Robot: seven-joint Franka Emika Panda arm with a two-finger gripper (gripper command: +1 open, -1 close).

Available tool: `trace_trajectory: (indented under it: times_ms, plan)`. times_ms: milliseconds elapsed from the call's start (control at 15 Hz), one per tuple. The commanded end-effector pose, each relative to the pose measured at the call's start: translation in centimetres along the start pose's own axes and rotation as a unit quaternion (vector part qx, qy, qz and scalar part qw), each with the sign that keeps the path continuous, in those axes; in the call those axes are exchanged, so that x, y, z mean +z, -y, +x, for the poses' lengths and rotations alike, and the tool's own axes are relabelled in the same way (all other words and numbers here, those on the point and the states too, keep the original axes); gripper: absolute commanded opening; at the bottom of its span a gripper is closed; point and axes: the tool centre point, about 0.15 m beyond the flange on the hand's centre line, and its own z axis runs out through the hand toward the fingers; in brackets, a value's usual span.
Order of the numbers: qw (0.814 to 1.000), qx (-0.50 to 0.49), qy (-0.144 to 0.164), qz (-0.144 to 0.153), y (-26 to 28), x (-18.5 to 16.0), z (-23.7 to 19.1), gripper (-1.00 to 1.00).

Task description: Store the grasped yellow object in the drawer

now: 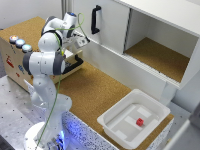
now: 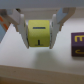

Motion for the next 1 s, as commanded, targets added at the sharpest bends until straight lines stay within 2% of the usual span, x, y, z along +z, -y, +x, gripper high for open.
trace_trajectory:
  times_ms: [0, 267, 333, 600, 933]
  plan:
    - [0.997, -0.028, 0.078, 0.014, -0.5, 3.2, 1.8, -1.0]
    - [0.998, 0.005, 0.065, 0.006, -1.7, 3.7, 1.5, -1.0]
    - [0.998, 0.012, 0.06, -0.005, -1.8, 3.4, 1.5, 1.0]
    - [0.999, 0.032, 0.02, -0.03, -2.1, 0.5, 1.7, 1.0]
    - [0.999, 0.034, 0.016, -0.033, -2.0, 0.1, 1.8, 1.0]
